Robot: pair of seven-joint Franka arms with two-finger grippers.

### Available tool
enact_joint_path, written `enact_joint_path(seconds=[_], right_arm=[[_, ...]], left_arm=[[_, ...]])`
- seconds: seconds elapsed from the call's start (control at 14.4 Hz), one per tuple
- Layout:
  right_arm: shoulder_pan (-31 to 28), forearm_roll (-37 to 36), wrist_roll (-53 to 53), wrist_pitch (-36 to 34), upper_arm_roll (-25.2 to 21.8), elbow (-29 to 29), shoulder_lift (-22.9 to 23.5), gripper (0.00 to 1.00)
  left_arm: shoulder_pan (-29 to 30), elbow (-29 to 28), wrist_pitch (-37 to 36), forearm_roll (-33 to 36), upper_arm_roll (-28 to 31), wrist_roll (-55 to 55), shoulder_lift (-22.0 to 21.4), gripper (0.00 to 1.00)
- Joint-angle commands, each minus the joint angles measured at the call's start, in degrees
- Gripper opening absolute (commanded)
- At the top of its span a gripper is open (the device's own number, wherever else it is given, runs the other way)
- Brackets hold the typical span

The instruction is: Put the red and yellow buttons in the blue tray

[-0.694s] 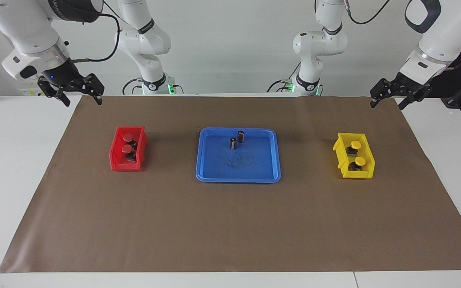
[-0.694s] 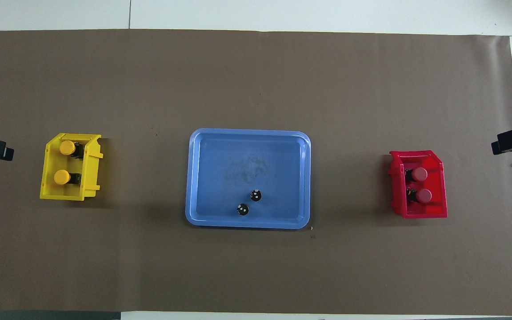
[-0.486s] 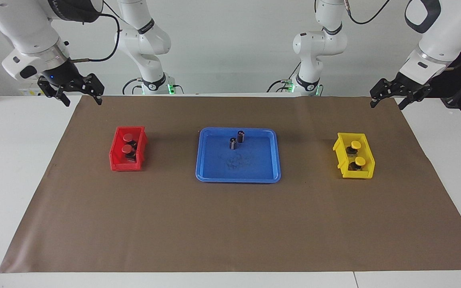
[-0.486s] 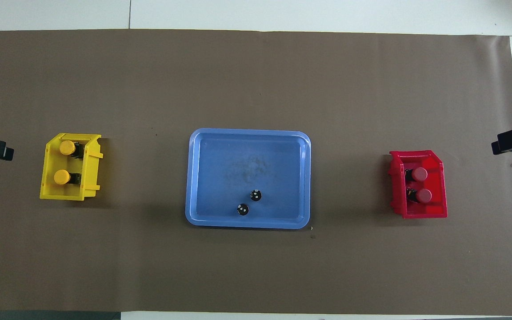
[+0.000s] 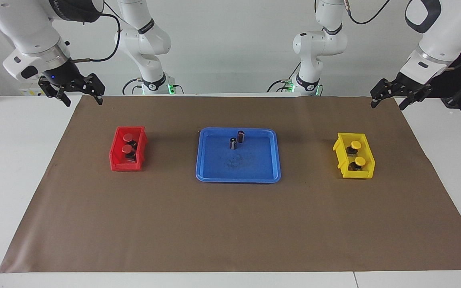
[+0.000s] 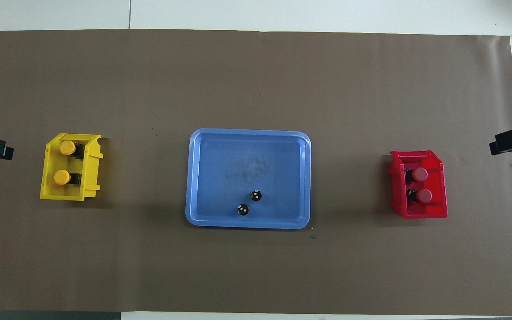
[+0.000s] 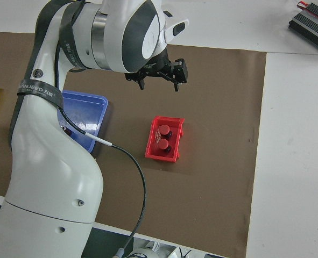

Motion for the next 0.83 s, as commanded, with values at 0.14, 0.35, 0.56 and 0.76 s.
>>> enact_joint_path(seconds=[0.14, 0.35, 0.56, 0.76], right_arm=[[-0.1, 0.5, 0.0, 3.6, 0.6, -1.5, -0.9, 1.00], [1.4, 0.5, 0.4, 10.3, 0.9, -7.7, -1.8, 1.00], [1.4, 0.5, 0.2, 15.8, 1.0, -12.3, -0.6, 1.00], [1.3, 0.7, -0.1, 22.2, 1.0, -16.5, 2.2, 1.00]], left_arm=[[0.3, -0.5, -0.3, 1.0, 0.1, -0.1, -0.4, 1.00], [0.3, -1.8, 0.0, 1.1, 0.1, 0.0, -0.9, 1.00], [0.3, -2.2, 0.1, 1.1, 0.2, 0.3, -1.0, 1.00], [0.4, -3.0, 0.3, 1.1, 0.2, 0.4, -1.5, 1.00]])
